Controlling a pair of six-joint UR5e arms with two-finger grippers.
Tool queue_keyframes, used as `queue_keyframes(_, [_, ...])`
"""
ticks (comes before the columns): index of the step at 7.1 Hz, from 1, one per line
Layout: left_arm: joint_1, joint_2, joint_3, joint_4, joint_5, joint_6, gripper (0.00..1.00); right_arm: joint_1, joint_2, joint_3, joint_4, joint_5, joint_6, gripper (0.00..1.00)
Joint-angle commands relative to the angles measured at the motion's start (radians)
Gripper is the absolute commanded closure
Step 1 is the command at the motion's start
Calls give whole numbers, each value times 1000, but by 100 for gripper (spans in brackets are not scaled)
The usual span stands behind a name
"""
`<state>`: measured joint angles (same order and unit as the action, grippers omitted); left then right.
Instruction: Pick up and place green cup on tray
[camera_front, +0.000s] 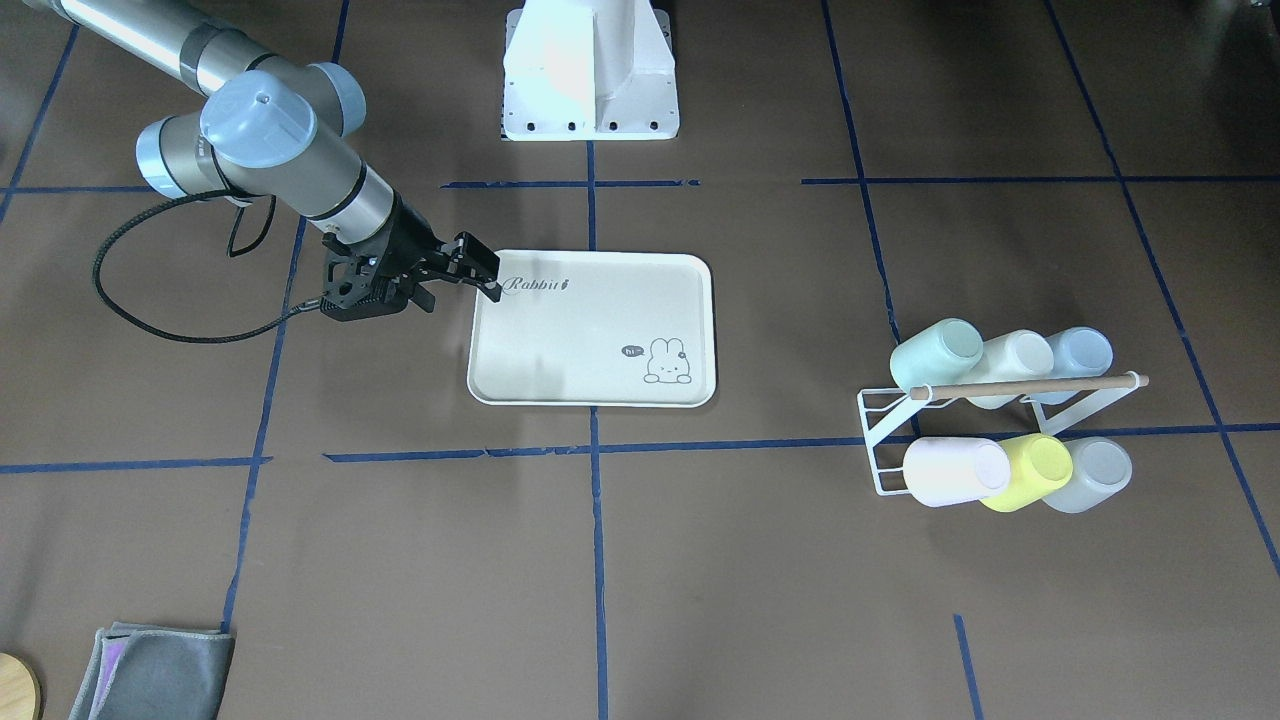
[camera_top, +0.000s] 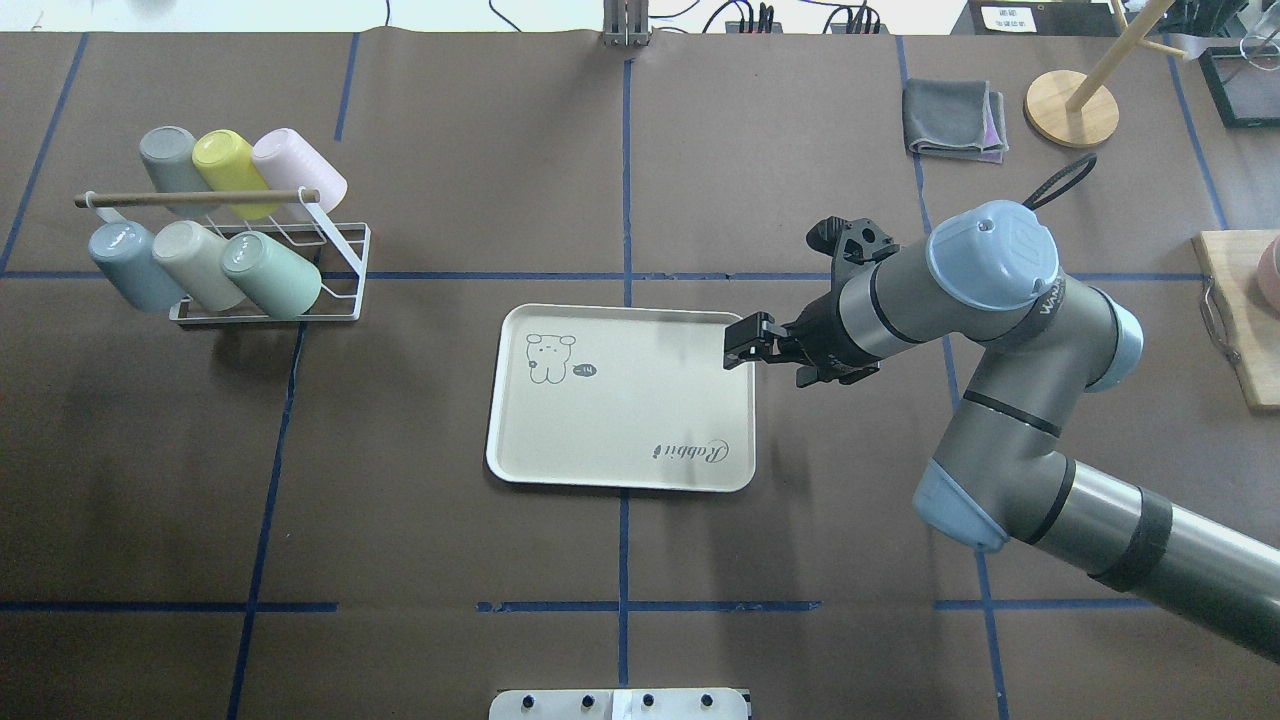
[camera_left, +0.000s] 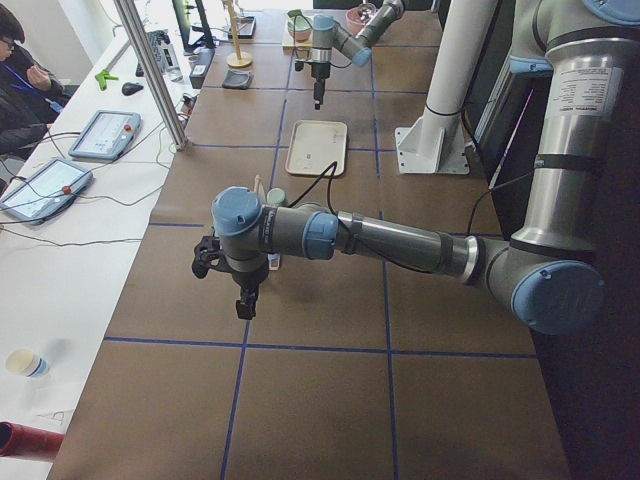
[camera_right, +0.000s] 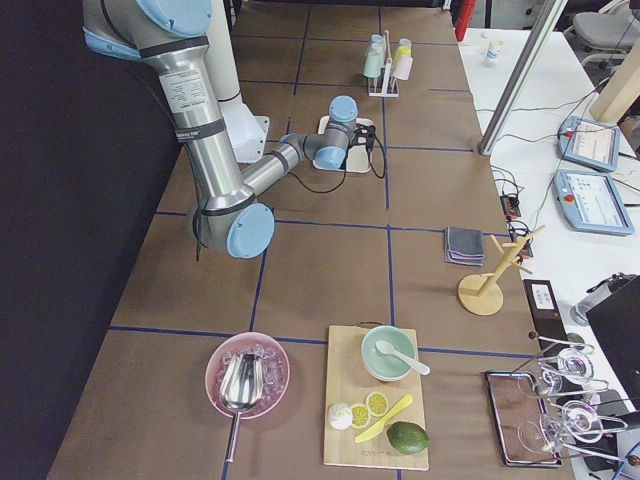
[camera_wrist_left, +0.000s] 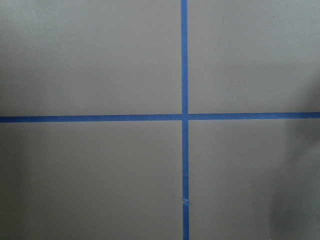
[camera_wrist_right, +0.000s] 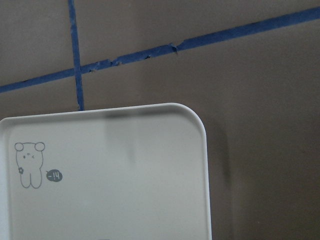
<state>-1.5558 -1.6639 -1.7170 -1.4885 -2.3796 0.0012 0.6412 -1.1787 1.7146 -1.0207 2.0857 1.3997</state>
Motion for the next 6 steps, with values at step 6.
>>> queue_keyframes(6, [225,-37,-292,-87,212,14,0,167,-10,216,-469,10,-140,0])
